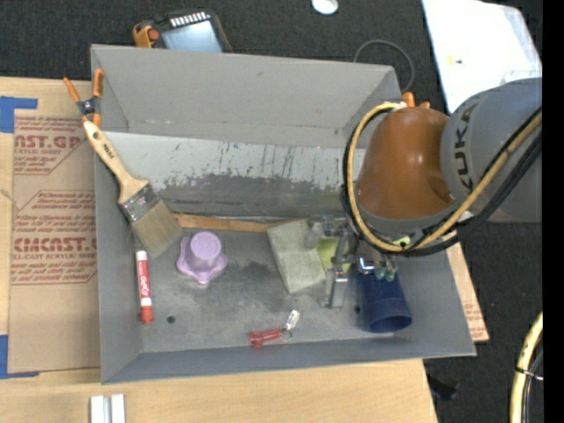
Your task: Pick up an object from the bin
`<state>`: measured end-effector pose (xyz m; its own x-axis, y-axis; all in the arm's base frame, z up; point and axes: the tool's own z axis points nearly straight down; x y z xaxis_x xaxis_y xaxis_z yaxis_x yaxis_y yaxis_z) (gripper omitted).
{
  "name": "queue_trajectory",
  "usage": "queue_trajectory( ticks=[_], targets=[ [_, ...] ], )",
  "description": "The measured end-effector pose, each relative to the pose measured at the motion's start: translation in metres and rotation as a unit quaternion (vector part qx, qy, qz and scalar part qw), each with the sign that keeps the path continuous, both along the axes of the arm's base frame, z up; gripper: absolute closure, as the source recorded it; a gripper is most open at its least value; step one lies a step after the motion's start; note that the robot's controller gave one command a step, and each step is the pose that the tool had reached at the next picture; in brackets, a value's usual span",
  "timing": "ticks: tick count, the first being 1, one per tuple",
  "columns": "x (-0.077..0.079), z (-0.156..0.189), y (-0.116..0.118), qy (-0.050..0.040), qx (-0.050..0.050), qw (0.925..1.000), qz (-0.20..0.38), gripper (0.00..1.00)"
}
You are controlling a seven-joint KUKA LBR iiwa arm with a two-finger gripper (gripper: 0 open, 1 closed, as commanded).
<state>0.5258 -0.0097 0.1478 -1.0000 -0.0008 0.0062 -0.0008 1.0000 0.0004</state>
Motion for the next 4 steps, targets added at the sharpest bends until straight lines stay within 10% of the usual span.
queue_trajectory(
  ticks=[1,3,4],
  targets=[
    [0.002,0.005,0.000,-0.0035,0.000,1.0000,0.000,0.00],
    [0.065,-0.078,-0.038,-0.0066,0.000,0.9962,0.087,0.00],
    [0.044,-0.076,-0.018,-0.0026,0.002,0.9969,0.078,0.00]
  ],
)
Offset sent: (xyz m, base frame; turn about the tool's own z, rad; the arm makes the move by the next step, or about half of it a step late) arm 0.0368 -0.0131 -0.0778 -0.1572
